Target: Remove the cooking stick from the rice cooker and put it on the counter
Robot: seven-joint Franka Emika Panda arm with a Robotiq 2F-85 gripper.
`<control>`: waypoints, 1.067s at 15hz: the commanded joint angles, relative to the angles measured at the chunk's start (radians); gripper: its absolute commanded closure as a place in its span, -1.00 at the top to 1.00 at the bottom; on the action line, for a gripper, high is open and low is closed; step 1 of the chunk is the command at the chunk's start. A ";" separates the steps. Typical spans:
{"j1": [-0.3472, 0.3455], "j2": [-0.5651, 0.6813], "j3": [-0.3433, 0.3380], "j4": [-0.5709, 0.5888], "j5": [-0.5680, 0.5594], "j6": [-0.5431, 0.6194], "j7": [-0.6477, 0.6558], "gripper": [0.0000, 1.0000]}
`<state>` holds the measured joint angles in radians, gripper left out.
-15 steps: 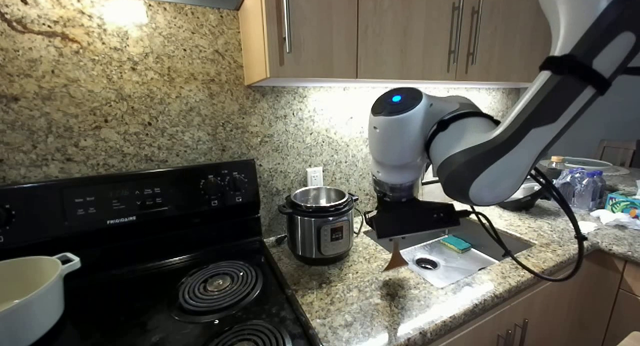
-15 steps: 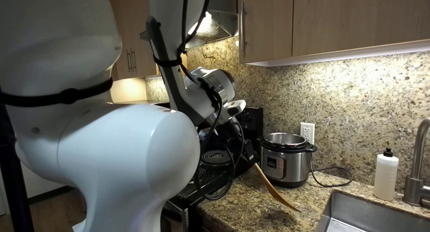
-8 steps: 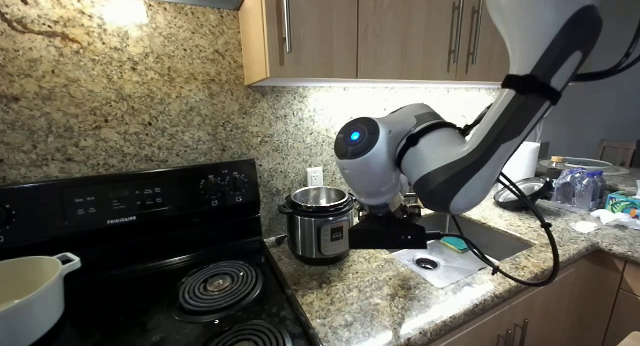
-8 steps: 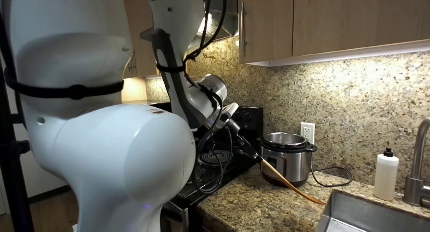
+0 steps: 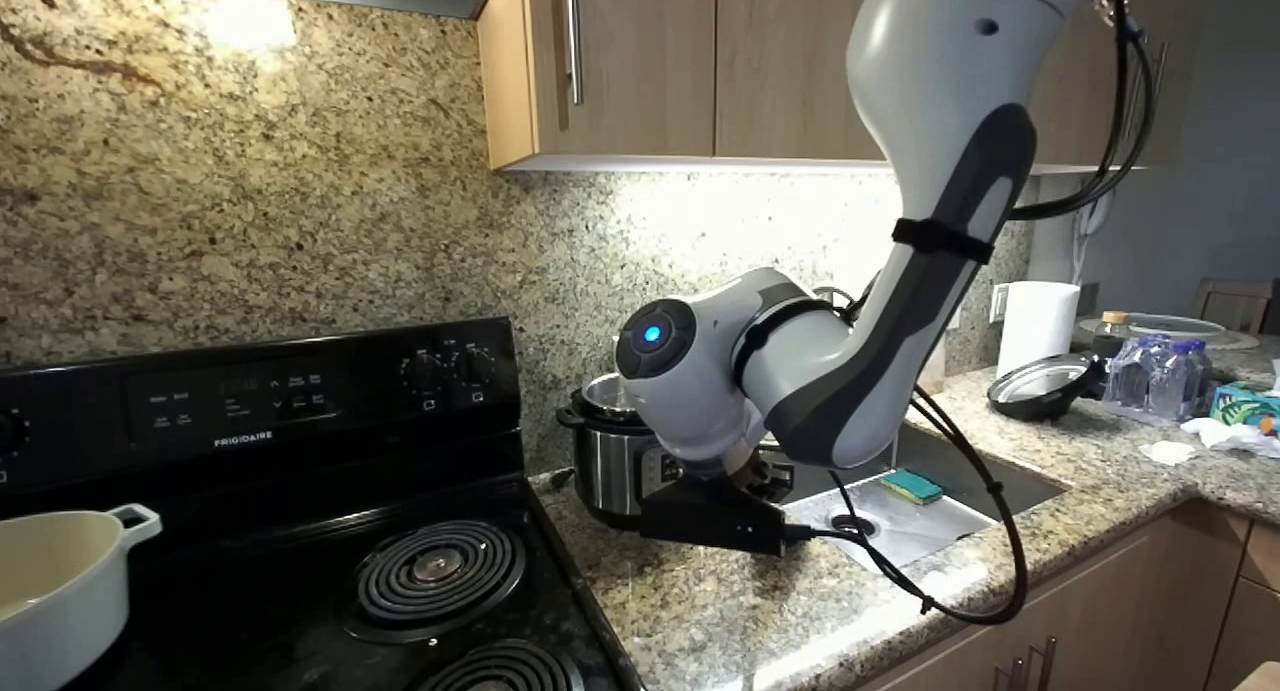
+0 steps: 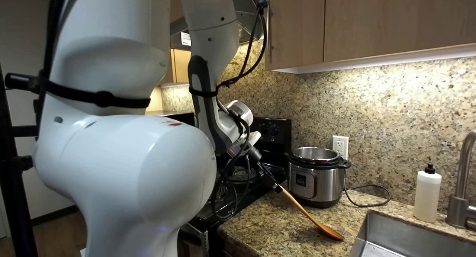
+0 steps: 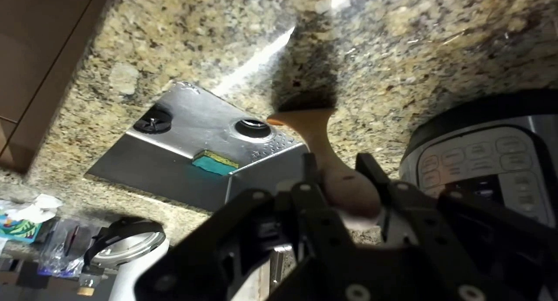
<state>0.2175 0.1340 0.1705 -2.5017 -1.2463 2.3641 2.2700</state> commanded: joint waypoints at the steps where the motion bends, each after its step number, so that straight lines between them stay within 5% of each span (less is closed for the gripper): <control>1: -0.006 0.069 -0.004 0.082 -0.069 0.017 0.077 -0.86; 10: -0.013 0.135 0.018 0.119 -0.021 0.204 0.010 -0.86; 16: -0.021 0.141 0.012 0.079 0.088 0.229 -0.066 -0.87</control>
<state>0.2171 0.2860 0.1821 -2.3839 -1.2262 2.5572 2.2677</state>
